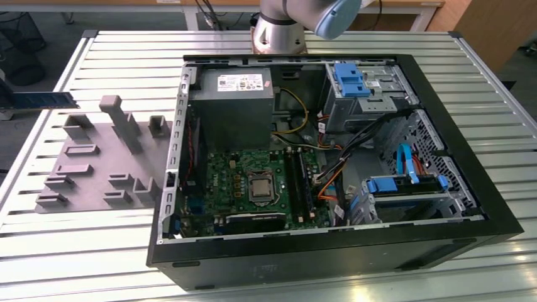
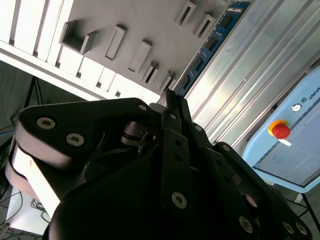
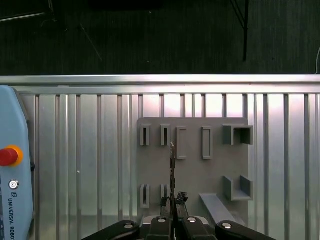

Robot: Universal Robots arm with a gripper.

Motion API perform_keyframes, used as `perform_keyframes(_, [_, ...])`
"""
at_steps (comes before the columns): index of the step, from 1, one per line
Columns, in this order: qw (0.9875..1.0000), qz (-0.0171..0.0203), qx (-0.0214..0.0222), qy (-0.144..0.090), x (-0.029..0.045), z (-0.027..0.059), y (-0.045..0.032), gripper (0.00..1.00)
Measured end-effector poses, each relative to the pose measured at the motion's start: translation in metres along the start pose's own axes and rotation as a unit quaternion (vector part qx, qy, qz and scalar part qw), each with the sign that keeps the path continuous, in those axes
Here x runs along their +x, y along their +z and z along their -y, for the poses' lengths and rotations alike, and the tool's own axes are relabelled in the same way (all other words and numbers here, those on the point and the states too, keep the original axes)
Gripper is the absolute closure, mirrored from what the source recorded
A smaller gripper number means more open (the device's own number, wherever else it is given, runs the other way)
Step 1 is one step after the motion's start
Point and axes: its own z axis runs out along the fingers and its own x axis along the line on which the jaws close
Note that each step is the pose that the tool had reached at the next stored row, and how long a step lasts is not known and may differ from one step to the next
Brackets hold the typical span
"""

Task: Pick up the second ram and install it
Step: 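Pick up the second ram and move it above second insertion slot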

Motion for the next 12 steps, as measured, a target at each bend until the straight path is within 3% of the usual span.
perform_keyframes(12, [1.0000,0.0000,-0.0001,0.000,-0.0001,0.0036,-0.0001,0.86])
